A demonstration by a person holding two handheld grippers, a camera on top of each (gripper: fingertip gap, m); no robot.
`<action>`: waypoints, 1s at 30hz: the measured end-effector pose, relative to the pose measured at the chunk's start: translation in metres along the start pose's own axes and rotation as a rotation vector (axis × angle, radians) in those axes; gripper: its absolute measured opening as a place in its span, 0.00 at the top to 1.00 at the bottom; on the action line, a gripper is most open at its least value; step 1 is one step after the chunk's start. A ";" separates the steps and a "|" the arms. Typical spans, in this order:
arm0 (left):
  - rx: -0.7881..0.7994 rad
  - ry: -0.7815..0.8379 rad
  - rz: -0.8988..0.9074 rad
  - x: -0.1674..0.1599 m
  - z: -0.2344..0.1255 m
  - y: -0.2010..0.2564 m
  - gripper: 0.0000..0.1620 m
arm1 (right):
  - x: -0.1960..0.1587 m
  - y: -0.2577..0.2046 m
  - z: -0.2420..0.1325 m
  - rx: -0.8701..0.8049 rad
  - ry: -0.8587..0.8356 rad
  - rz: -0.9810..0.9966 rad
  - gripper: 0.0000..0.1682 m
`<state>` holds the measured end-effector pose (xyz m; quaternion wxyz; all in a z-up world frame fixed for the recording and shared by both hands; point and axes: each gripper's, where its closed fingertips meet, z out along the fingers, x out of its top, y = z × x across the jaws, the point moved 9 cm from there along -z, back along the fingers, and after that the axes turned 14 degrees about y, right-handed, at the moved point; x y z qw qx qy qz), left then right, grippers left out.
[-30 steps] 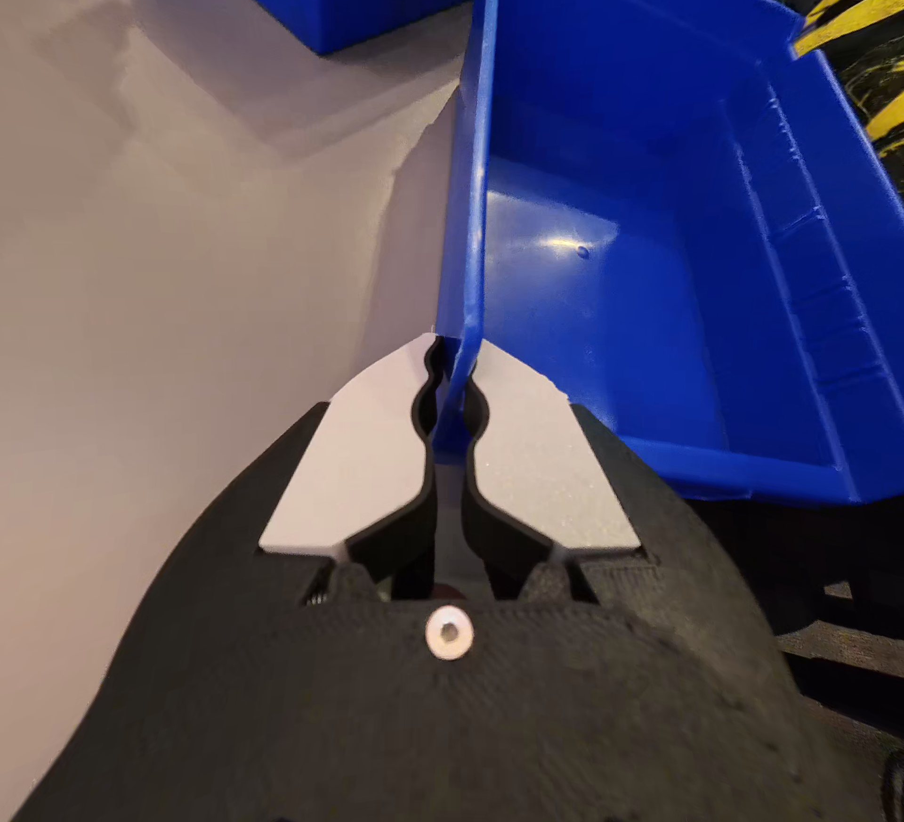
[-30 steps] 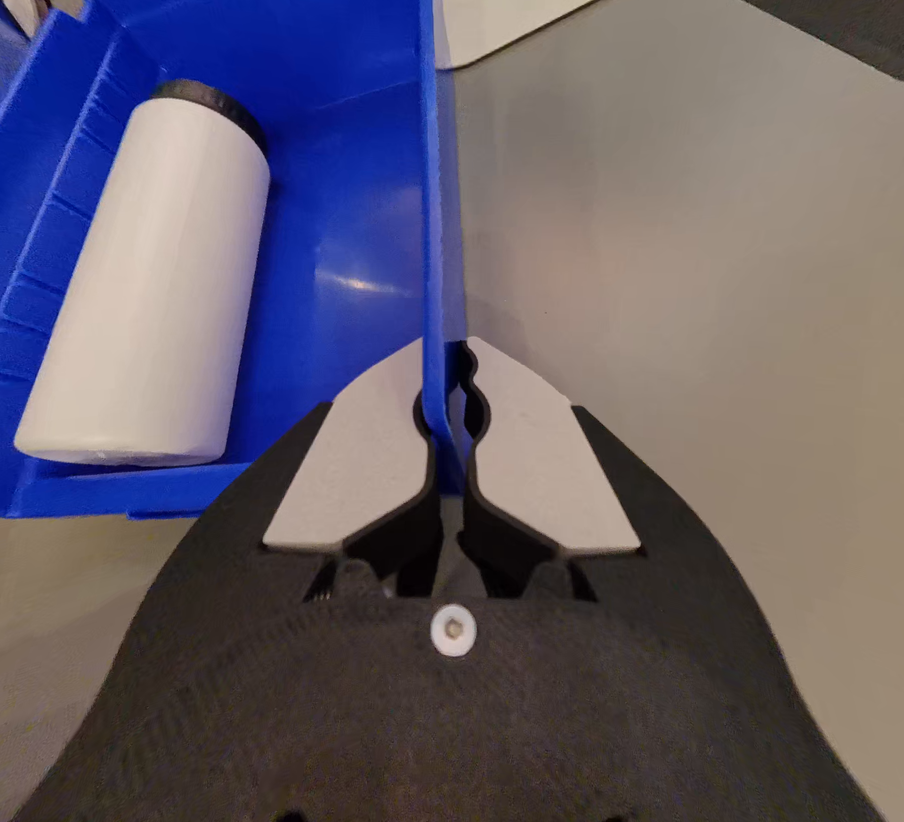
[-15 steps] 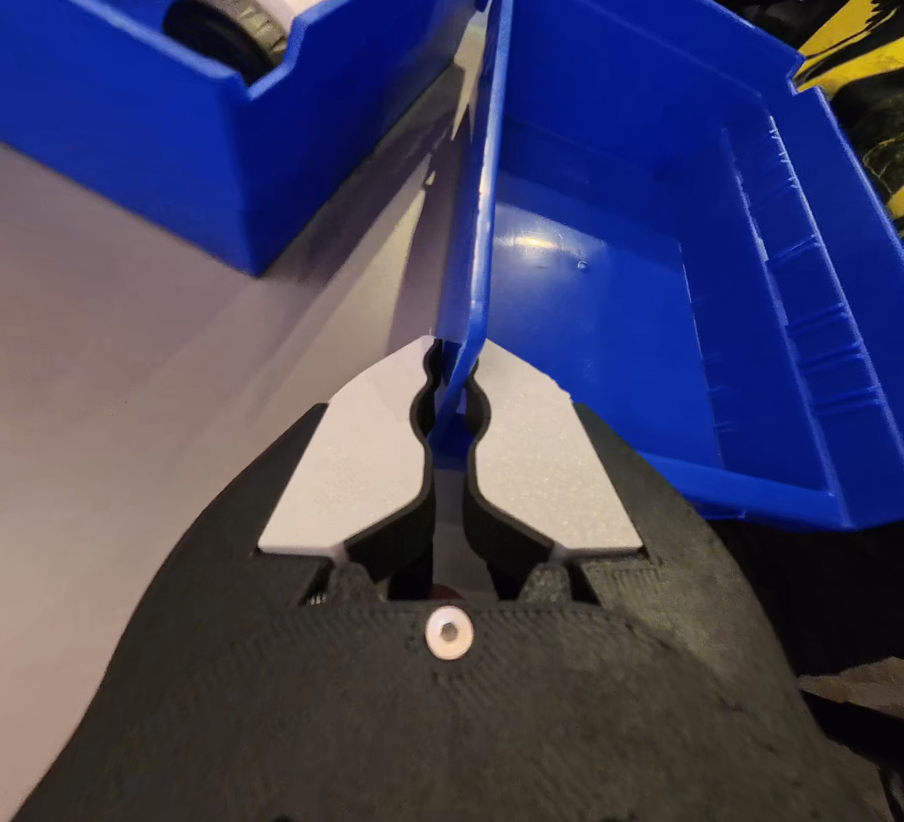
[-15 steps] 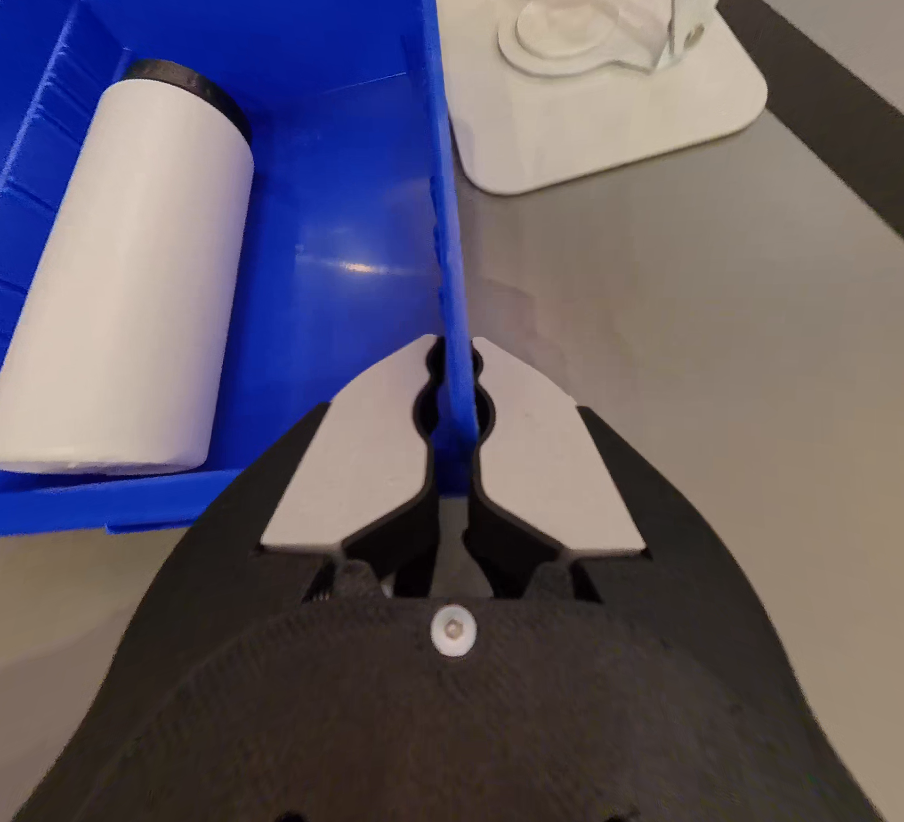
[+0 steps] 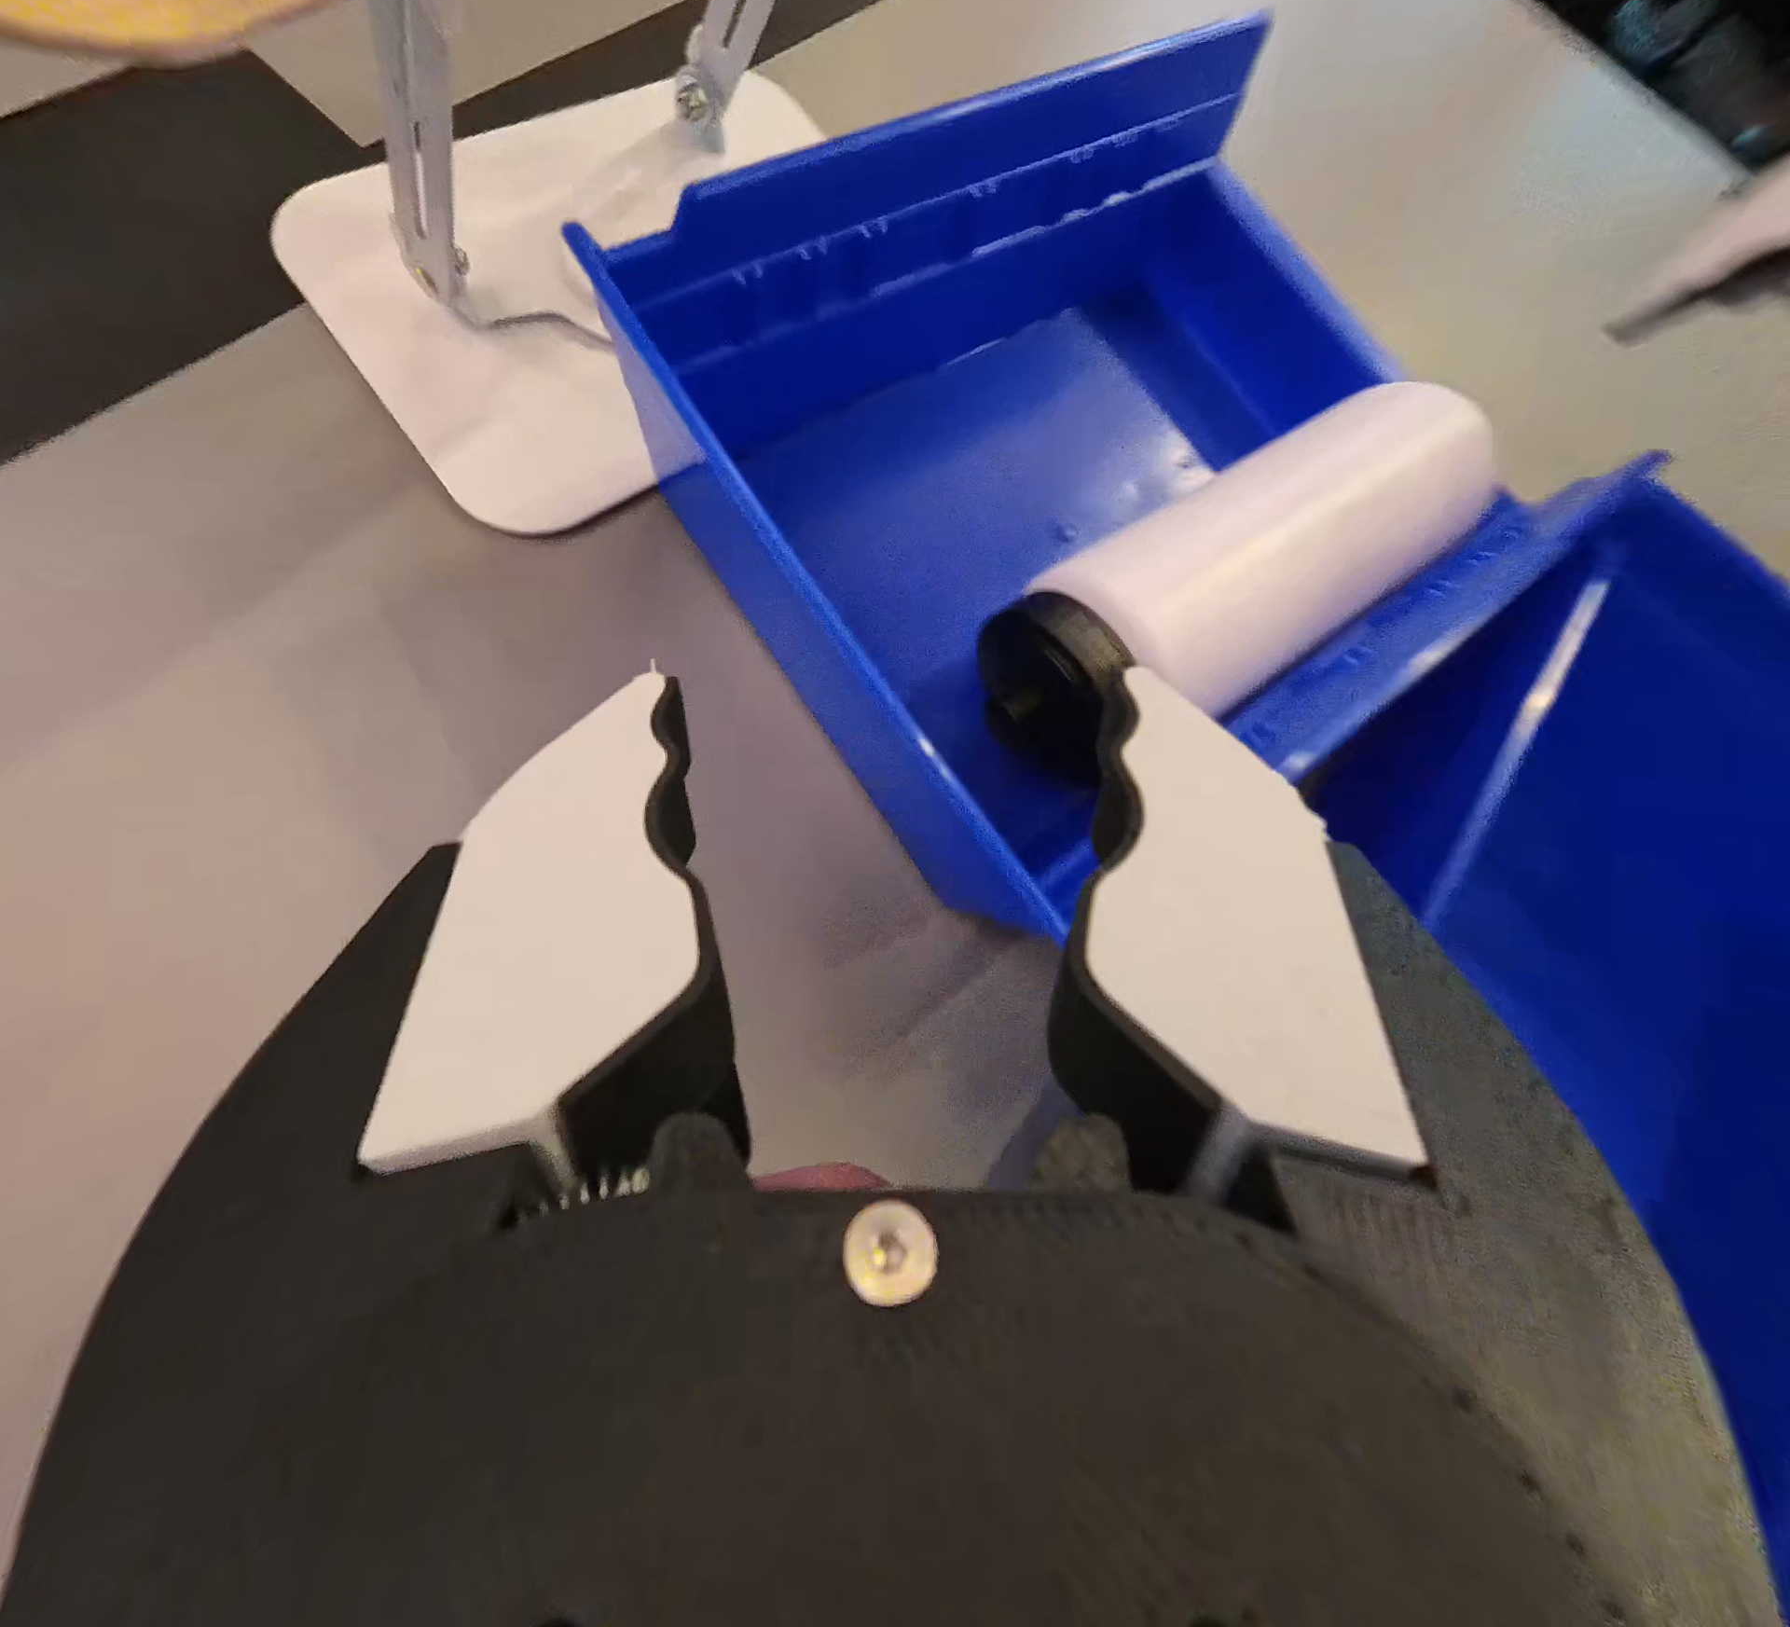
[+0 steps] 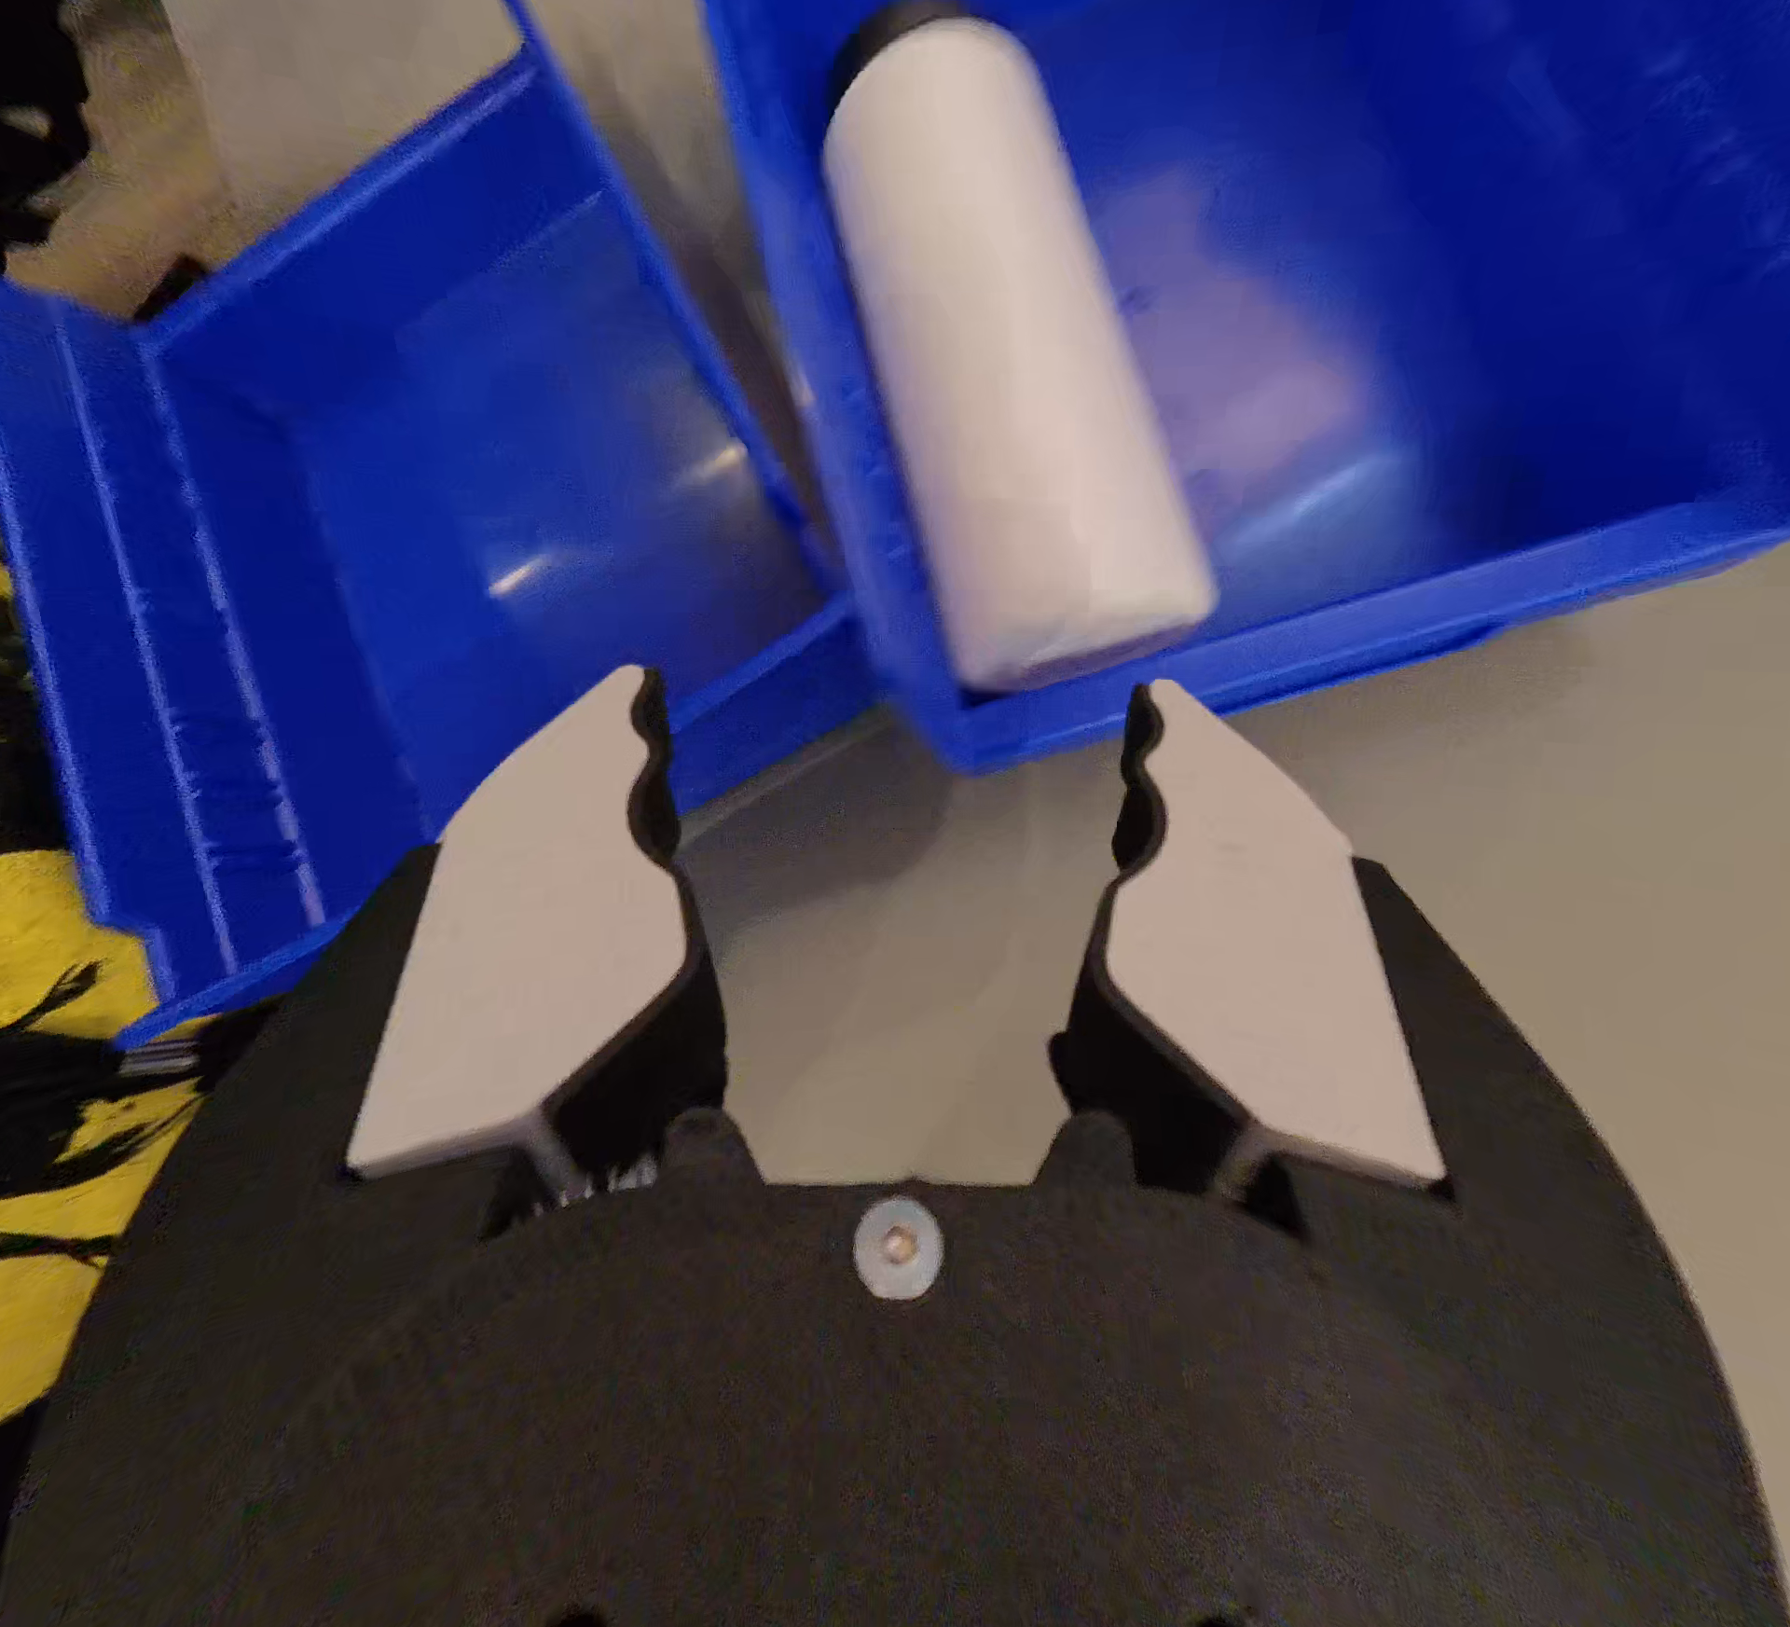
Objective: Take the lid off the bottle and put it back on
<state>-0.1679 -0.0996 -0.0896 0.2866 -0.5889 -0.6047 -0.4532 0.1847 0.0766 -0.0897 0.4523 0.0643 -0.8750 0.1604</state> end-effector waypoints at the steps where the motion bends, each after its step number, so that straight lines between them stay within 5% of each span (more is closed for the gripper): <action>1: 0.010 -0.018 0.019 0.004 0.013 0.001 0.52 | -0.008 -0.013 0.005 0.011 -0.017 0.013 0.47; 5: 0.048 -0.180 0.002 0.004 0.054 -0.005 0.59 | -0.032 -0.040 0.021 0.015 -0.074 0.069 0.48; 9: 0.063 -0.288 -0.010 -0.007 0.077 -0.009 0.73 | -0.041 -0.050 0.040 0.122 -0.149 0.125 0.61; 13: 0.106 -0.313 0.016 -0.011 0.079 -0.011 0.76 | -0.037 -0.050 0.045 0.169 -0.163 0.122 0.69; 30: 0.342 -0.421 0.010 -0.035 -0.030 -0.130 0.94 | -0.039 0.025 -0.015 -0.057 -0.355 0.022 0.89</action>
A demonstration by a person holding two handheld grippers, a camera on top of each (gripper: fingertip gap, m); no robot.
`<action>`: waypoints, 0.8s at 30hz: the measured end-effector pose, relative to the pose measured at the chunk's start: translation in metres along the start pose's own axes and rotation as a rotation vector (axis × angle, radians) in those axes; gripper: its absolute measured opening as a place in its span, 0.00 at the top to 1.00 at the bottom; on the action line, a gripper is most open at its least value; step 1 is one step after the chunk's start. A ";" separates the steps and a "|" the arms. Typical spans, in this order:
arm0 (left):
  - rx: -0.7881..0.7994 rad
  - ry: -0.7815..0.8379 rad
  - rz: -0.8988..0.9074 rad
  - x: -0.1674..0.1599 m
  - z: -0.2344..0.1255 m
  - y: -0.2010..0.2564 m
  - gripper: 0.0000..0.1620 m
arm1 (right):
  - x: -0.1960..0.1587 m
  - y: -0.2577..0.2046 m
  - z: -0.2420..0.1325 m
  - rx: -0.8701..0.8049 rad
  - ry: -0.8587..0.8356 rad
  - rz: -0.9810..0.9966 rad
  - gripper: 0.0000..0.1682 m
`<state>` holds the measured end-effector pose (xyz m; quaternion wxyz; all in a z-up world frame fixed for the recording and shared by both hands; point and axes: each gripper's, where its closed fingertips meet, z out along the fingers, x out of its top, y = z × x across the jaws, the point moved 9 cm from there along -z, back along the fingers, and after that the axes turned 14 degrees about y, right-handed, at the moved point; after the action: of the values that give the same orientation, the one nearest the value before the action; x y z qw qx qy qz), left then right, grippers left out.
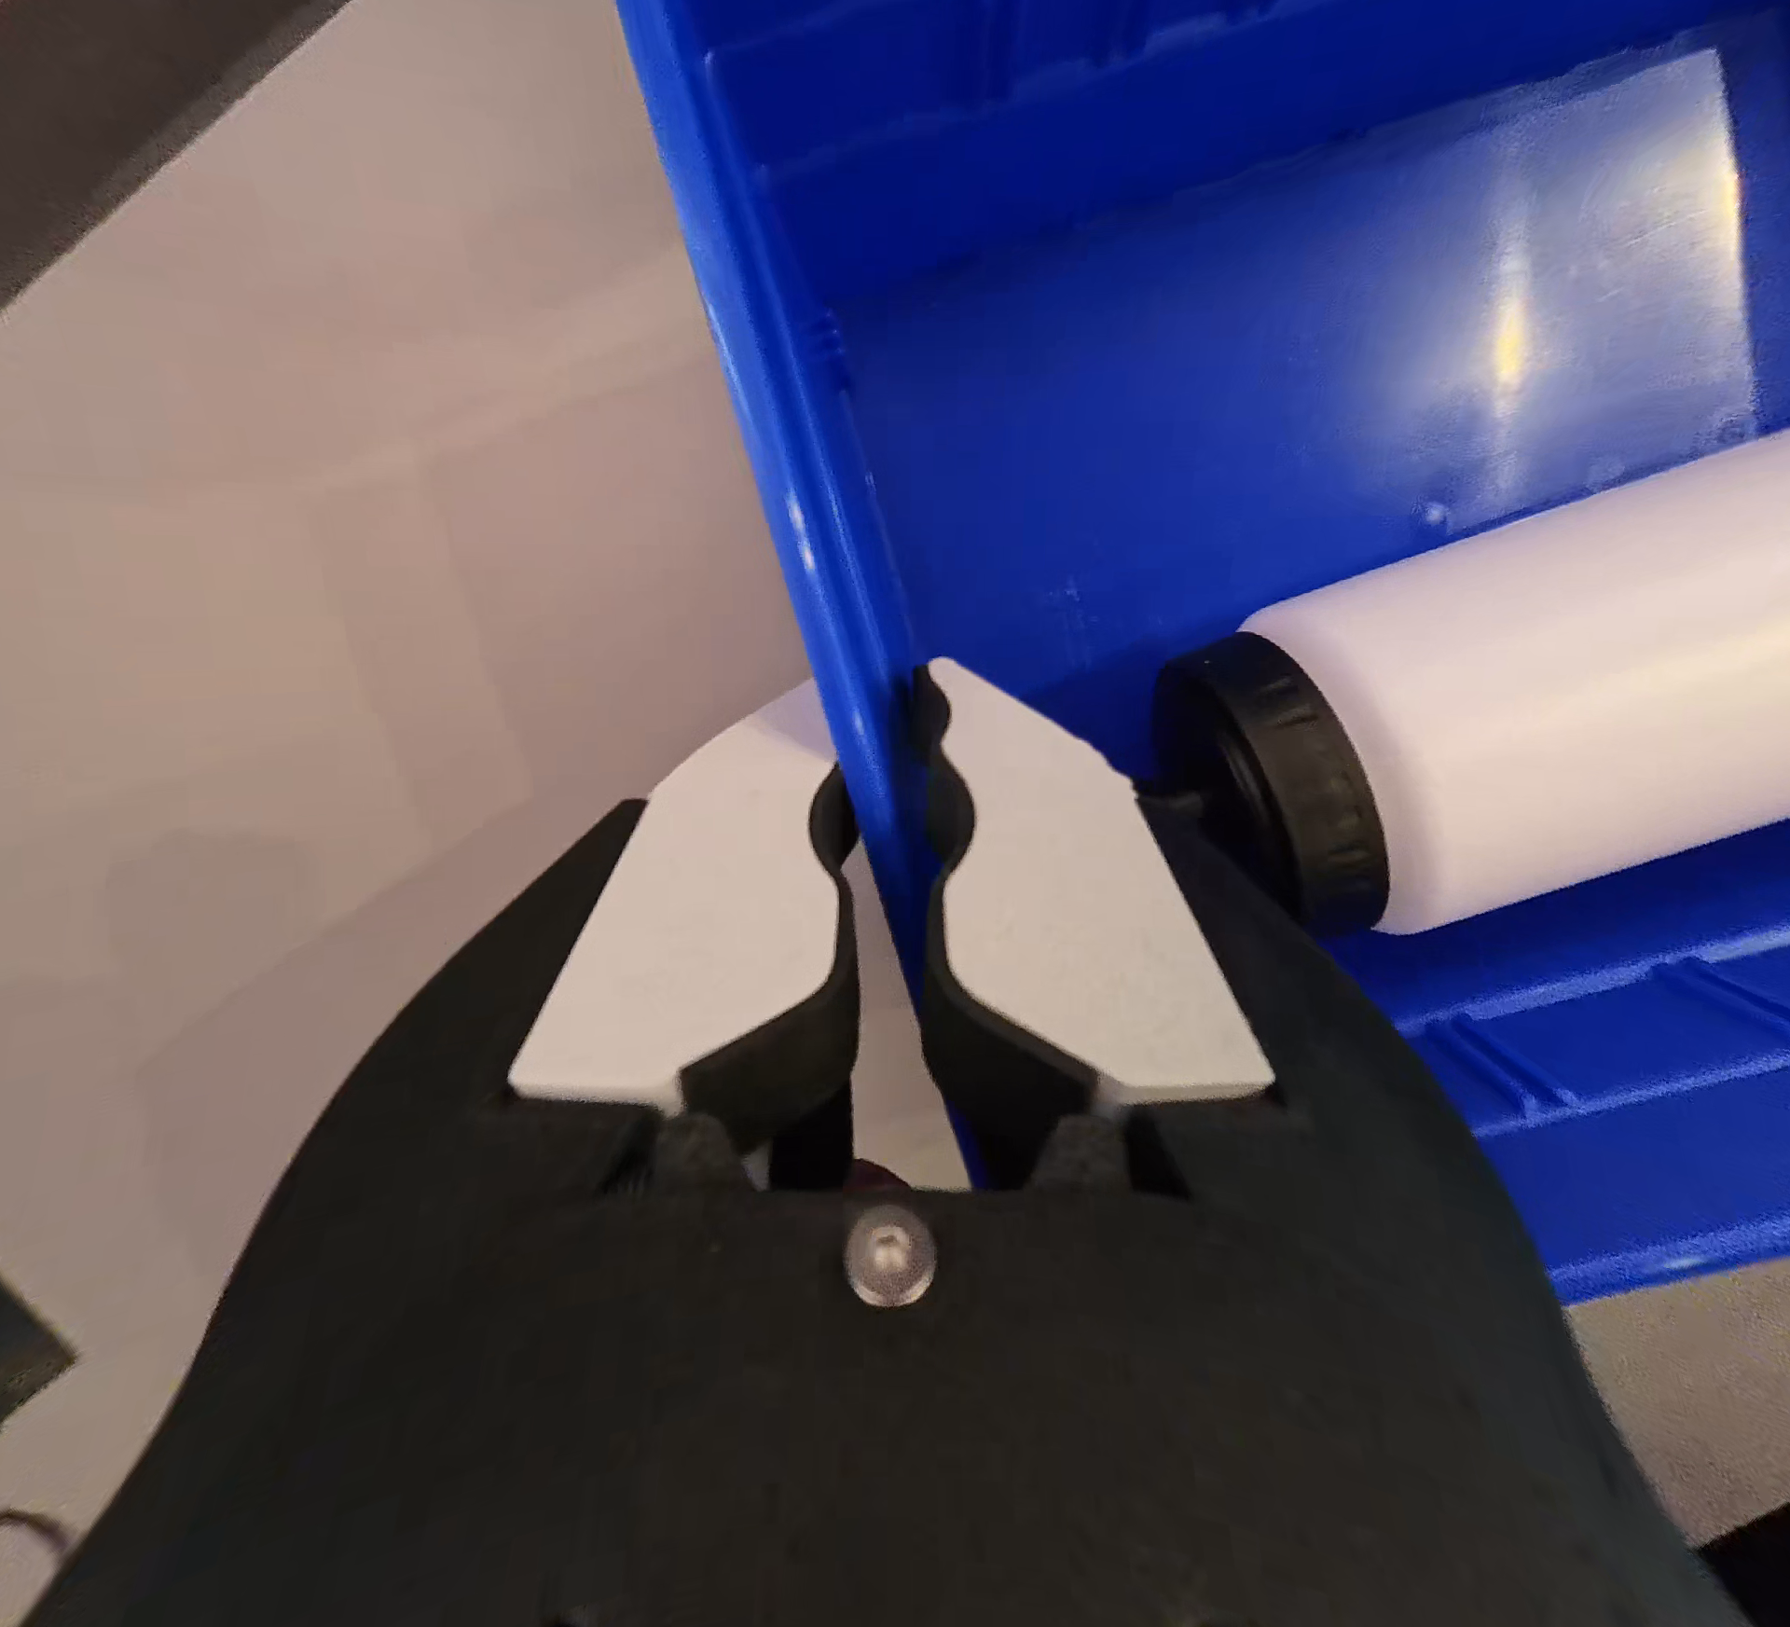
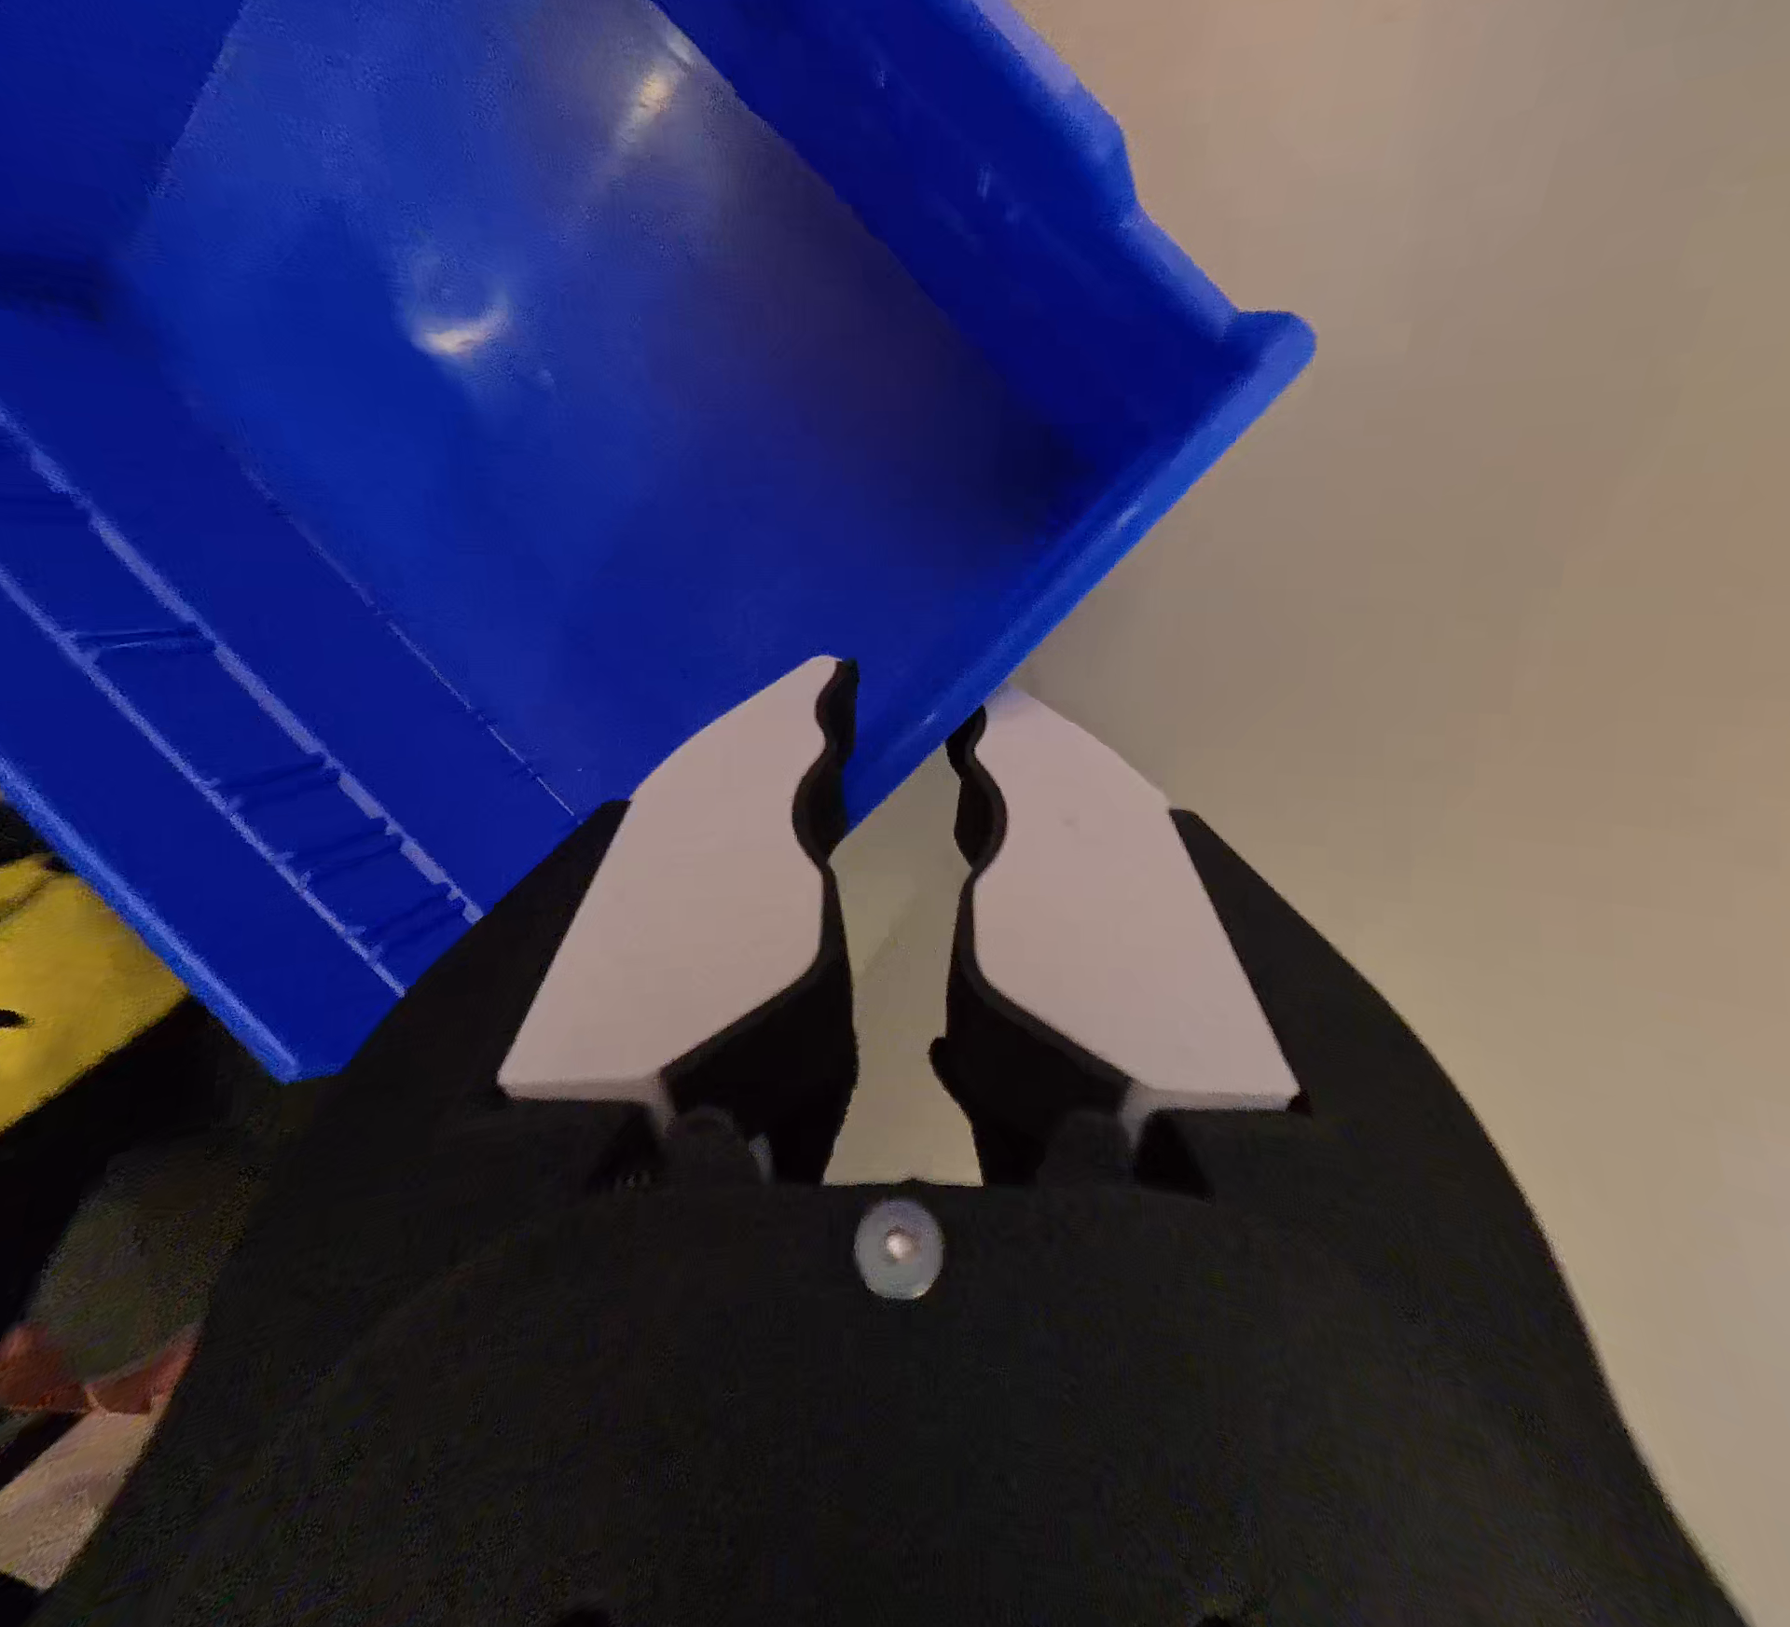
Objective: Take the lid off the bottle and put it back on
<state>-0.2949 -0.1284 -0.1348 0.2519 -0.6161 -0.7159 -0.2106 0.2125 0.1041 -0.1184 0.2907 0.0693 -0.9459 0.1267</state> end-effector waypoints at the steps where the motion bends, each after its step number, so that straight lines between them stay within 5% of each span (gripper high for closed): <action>1: -0.002 -0.010 0.009 -0.004 -0.003 -0.010 0.94 | -0.001 0.010 -0.004 -0.023 -0.020 -0.014 0.90; 12: -0.040 -0.183 0.278 -0.002 -0.004 -0.087 0.90 | 0.012 0.137 -0.031 -0.150 -0.206 -0.070 0.95; 24: 0.124 -0.365 0.565 0.056 0.047 -0.149 0.80 | 0.059 0.268 -0.030 -0.368 -0.380 -0.134 0.90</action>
<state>-0.4530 -0.0787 -0.1350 0.2051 -0.8013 -0.5615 0.0250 0.1248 0.3662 -0.1148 0.1236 0.1004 -0.9838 -0.0820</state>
